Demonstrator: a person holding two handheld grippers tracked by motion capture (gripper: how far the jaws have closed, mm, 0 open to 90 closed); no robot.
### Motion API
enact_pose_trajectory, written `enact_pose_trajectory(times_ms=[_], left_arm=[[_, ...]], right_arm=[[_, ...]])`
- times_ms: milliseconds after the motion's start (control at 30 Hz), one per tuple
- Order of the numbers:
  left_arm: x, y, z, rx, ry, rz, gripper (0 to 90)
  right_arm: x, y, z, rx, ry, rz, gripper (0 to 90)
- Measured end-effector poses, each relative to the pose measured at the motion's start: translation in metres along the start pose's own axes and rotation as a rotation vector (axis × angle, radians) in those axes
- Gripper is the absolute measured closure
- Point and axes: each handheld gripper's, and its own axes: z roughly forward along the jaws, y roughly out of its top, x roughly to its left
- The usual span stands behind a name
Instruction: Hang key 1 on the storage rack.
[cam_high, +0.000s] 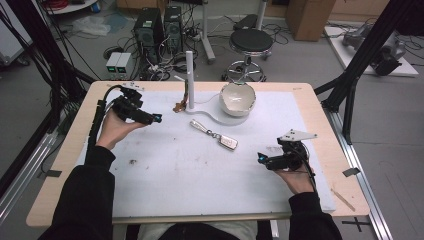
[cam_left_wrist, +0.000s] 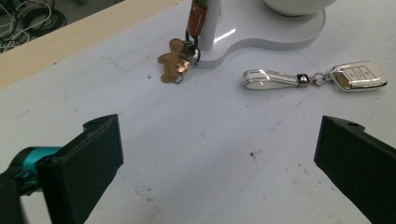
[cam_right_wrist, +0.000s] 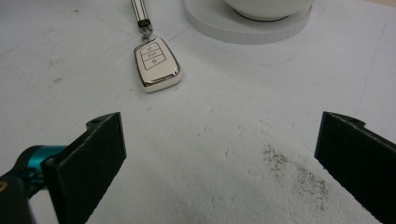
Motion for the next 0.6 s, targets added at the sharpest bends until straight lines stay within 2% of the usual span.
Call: enact_pose_trajectory(times_ms=[133, 233, 333, 500, 600], left_arm=[[0.000, -0.007, -0.007, -0.019, -0.018, -0.011, 1.7], [-0.002, -0.013, -0.013, -0.028, -0.010, -0.003, 1.7], [-0.002, -0.023, -0.018, -0.039, 0.010, 0.005, 1.7], [0.001, -0.042, -0.023, -0.052, 0.043, -0.025, 1.7], [0.003, -0.052, -0.024, -0.034, 0.055, -0.025, 1.7]], right_arm=[[0.002, 0.001, 0.001, 0.004, 0.003, -0.002, 0.9], [0.003, 0.001, 0.001, 0.002, 0.008, -0.003, 0.9], [0.003, 0.001, 0.001, 0.003, 0.007, -0.001, 0.9], [0.003, 0.001, 0.001, 0.002, 0.005, -0.003, 0.9], [0.003, 0.001, 0.001, 0.003, 0.003, -0.002, 0.9]])
